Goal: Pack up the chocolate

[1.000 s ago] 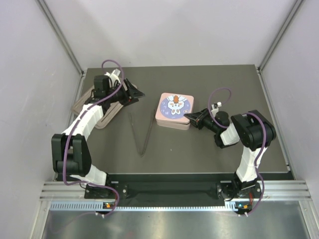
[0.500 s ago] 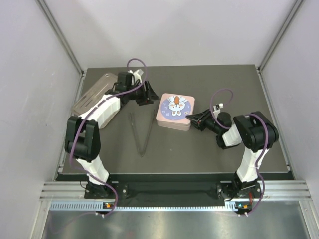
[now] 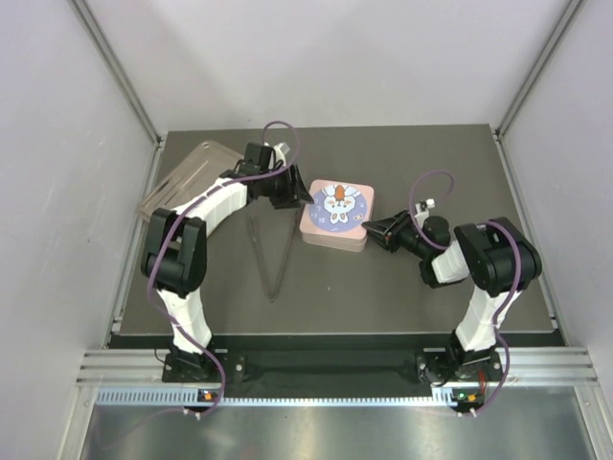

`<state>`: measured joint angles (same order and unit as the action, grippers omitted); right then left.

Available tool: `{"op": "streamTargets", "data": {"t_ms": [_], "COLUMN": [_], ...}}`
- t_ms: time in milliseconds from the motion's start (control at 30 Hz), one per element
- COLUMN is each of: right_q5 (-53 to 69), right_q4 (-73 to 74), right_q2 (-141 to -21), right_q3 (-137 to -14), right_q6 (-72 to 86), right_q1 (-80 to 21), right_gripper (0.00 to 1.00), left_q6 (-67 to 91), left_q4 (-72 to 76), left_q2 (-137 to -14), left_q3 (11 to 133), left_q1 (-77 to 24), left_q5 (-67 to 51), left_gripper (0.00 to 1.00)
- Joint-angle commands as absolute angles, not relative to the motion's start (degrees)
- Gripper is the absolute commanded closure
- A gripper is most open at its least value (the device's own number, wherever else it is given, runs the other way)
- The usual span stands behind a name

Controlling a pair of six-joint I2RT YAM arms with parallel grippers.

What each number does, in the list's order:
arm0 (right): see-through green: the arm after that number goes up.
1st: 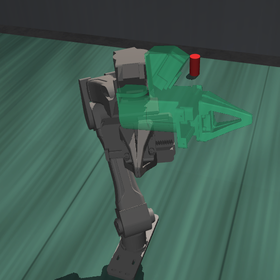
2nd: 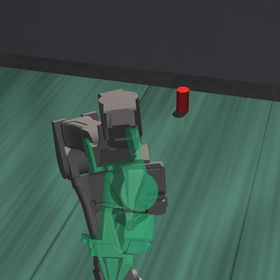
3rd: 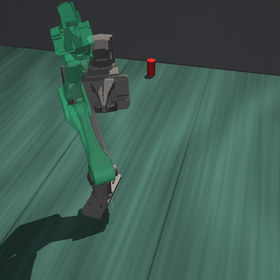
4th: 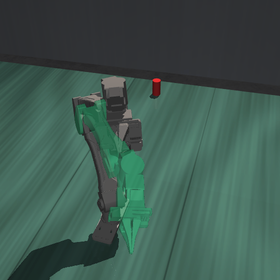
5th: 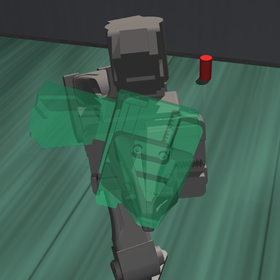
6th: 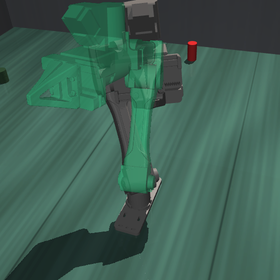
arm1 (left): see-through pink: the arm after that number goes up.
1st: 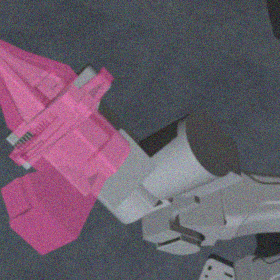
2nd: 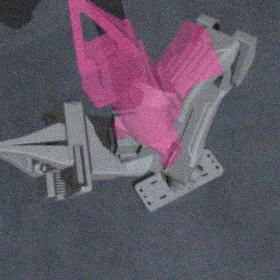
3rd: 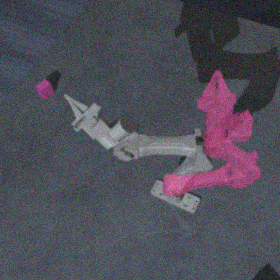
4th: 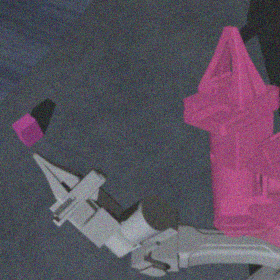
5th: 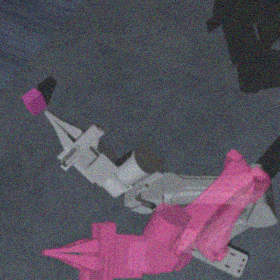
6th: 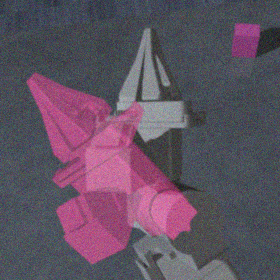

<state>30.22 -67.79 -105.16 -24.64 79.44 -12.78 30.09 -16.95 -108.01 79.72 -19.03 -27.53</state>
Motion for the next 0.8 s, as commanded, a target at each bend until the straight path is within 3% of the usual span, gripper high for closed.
{"op": "streamTargets", "data": {"t_ms": [0, 200, 500, 767], "right_q5": [30.4, 30.2, 25.5, 23.7], "right_q4": [-67.4, -62.0, -37.8, -31.9], "right_q2": [-102.4, -97.9, -87.0, -85.3], "right_q3": [-23.5, -23.8, -29.4, -32.1], "right_q6": [77.0, 74.0, 61.2, 57.6], "right_q1": [-11.4, -10.4, -10.1, -10.5], "right_gripper": [0.72, 0.71, 0.63, 0.54], "left_q6": [28.7, 28.5, 28.3, 28.2], "left_q4": [-16.8, -16.8, -16.8, -16.7], "left_q2": [-108.6, -109.9, -112.1, -113.5], "left_q3": [81.7, 82.5, 84.5, 86.1], "left_q1": [-19.2, -19.3, -20.2, -21.4], "left_q5": [-26.8, -27.2, -28.1, -28.1], "left_gripper": [0.45, 0.46, 0.49, 0.51]}}
